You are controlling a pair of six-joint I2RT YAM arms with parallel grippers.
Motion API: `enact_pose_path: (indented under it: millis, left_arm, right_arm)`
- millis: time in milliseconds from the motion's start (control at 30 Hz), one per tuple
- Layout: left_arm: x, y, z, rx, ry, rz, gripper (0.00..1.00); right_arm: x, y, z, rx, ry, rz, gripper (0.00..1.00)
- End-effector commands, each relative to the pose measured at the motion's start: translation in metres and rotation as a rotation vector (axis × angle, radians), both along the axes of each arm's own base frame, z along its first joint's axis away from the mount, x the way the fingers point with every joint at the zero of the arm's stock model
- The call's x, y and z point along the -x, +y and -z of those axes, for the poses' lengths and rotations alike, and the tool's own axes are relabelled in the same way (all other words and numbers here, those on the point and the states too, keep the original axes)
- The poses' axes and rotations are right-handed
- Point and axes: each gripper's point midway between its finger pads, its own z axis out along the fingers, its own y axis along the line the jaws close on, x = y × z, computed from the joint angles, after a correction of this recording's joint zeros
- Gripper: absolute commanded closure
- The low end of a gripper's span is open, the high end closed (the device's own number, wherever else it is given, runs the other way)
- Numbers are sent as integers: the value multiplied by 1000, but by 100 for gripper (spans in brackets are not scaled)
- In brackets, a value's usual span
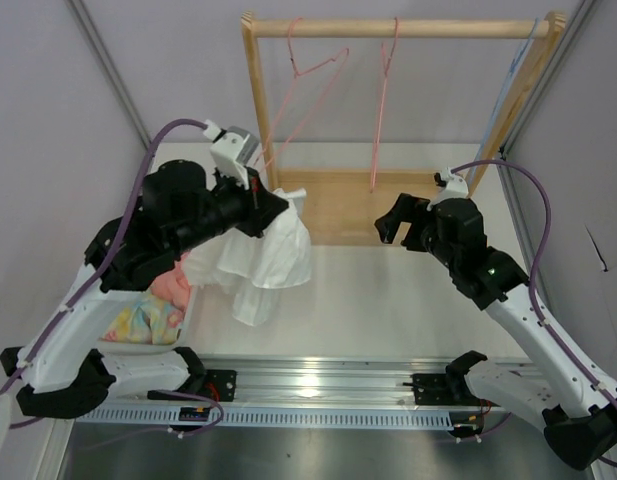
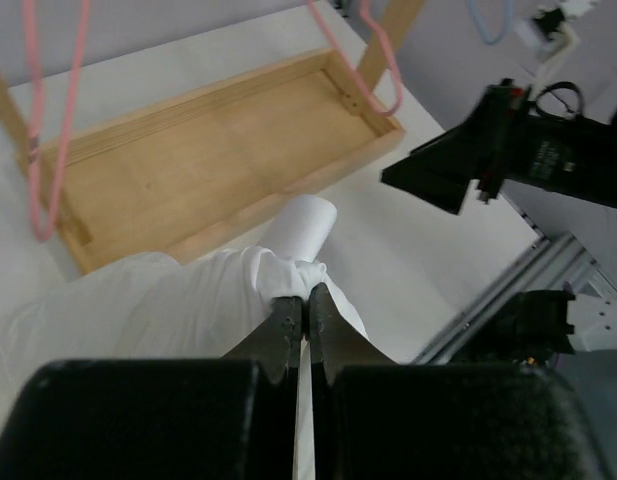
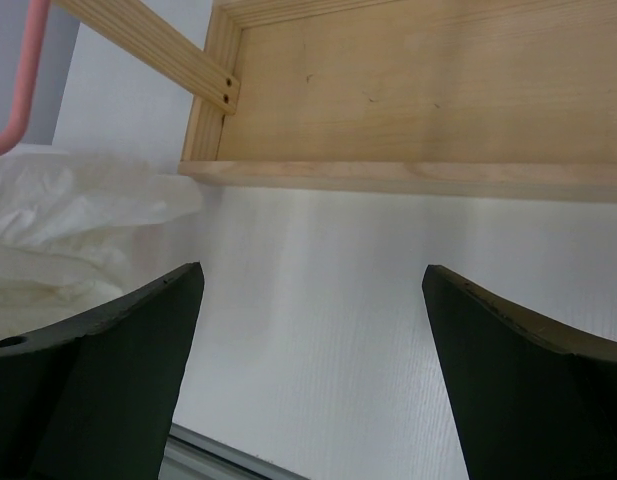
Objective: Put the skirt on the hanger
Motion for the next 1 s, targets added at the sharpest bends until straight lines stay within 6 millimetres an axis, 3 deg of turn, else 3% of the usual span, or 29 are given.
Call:
enact_pose_path:
  millis: [0, 100, 133, 300, 400, 433, 500, 533, 600, 633, 667, 700, 800, 833, 900, 967]
  left_arm:
    - [7, -40, -37, 75, -90, 131, 100]
    - [8, -68, -43, 61, -101, 176, 100]
    - [9, -70, -59, 85, -127, 182, 100]
    - [-10, -89, -35, -1, -104, 157, 100]
    - [-21, -90, 3, -91, -62, 123, 100]
    - [-24, -89, 44, -167, -5, 108, 100]
    - [-25, -84, 63, -176, 25, 79, 100]
    - [-25, -82, 114, -256, 96, 78, 100]
    - [-21, -78, 139, -272, 139, 71, 100]
    - [-13, -74, 187, -330, 213, 95, 100]
    - [-10, -73, 200, -328, 248, 90, 100]
    - [-1, -63, 242, -388, 318, 92, 100]
    - [4, -66, 267, -355, 377, 88, 100]
    - [8, -61, 290, -381, 416, 83, 100]
    - [12, -56, 308, -401, 462, 71, 100]
    - [11, -52, 318, -409, 490, 39, 92]
  right_arm:
    - [3, -4, -14, -16, -17, -3, 1]
    - [3, -10, -11, -9, -7, 12, 1]
    - [4, -11, -12, -12, -7, 14, 1]
    - [5, -19, -12, -7, -6, 33, 1]
    - [6, -26, -5, 15, 12, 49, 1]
    - [8, -27, -1, 20, 23, 51, 1]
    - [10, -29, 7, 23, 46, 59, 1]
    - [10, -30, 16, 33, 66, 63, 1]
    - [11, -34, 27, 40, 93, 87, 1]
    - [13, -35, 39, 55, 121, 91, 2]
    - [13, -37, 45, 61, 135, 100, 2]
    - [13, -38, 51, 62, 147, 110, 2]
    - [14, -37, 72, 68, 199, 119, 3]
    - [15, -37, 78, 71, 211, 116, 4]
    - [17, -33, 91, 74, 248, 99, 6]
    - [19, -29, 99, 85, 267, 84, 9]
